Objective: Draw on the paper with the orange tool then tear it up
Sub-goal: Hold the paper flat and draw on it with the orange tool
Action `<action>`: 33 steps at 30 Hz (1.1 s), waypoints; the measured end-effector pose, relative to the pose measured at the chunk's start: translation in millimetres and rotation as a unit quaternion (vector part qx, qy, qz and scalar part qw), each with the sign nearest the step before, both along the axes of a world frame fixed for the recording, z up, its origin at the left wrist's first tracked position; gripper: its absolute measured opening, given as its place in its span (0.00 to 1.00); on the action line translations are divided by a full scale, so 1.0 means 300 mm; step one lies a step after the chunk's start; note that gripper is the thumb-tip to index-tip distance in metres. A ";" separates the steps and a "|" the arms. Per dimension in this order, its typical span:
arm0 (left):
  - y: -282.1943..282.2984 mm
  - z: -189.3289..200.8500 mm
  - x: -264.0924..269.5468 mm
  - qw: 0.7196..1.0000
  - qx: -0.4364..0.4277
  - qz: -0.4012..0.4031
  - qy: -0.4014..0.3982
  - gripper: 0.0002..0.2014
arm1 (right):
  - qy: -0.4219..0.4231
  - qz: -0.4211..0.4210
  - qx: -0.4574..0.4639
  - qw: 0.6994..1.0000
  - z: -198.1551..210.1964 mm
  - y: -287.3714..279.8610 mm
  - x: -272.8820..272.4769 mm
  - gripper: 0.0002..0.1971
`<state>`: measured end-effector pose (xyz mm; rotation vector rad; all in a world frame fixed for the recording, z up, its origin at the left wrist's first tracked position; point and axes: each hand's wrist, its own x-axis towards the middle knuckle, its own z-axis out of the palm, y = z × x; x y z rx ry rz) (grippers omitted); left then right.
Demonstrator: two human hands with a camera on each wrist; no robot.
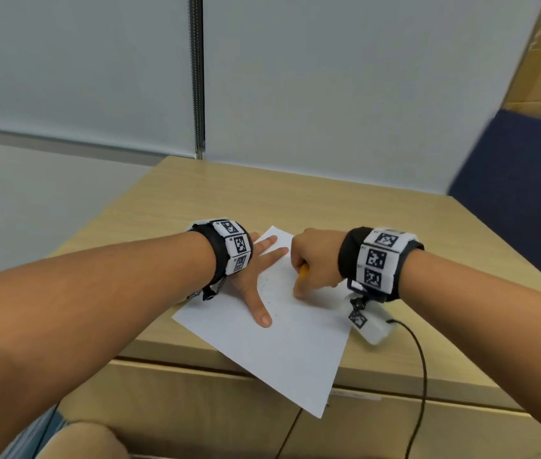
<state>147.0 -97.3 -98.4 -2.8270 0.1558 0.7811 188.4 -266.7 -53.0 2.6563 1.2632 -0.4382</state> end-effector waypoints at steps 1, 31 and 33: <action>0.001 0.000 -0.002 1.000 -0.006 0.003 -0.001 0.80 | -0.010 -0.014 0.005 1.000 0.000 -0.007 0.014 0.21; -0.009 0.011 -0.005 1.000 -0.003 0.001 0.014 0.75 | -0.044 -0.037 0.057 0.997 -0.007 0.079 -0.007 0.16; -0.008 0.016 -0.007 1.000 -0.003 0.002 0.012 0.75 | -0.082 -0.031 0.042 0.995 0.004 0.091 -0.010 0.16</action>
